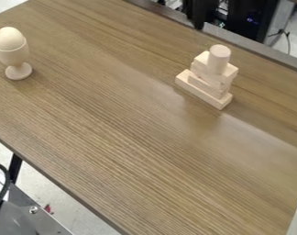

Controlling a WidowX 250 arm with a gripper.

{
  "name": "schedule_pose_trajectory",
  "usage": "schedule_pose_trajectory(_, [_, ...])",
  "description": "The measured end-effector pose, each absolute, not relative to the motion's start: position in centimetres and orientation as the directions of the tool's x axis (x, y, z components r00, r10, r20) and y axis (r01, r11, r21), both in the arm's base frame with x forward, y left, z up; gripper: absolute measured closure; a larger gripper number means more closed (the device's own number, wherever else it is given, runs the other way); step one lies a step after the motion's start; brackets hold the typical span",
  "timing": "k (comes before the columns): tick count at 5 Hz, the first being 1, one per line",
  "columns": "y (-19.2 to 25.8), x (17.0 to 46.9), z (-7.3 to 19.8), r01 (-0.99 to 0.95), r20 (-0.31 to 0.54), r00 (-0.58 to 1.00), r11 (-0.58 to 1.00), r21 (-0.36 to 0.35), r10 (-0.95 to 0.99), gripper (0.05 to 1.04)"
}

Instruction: Put the cylinder on top of the rectangular block

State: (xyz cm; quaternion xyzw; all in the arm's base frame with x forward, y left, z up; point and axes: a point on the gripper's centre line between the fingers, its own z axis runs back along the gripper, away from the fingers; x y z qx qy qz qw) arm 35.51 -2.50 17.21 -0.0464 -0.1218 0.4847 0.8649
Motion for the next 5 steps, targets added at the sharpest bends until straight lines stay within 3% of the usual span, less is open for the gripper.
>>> schedule_pose_trajectory(1, [-2.33,33.75,19.61,-0.828,0.171,0.497,0.524,-0.199,0.851,0.084])
schedule_pose_trajectory(5, [-2.3,33.47,20.01,-0.826,0.174,0.497,0.525,-0.204,0.85,0.084])
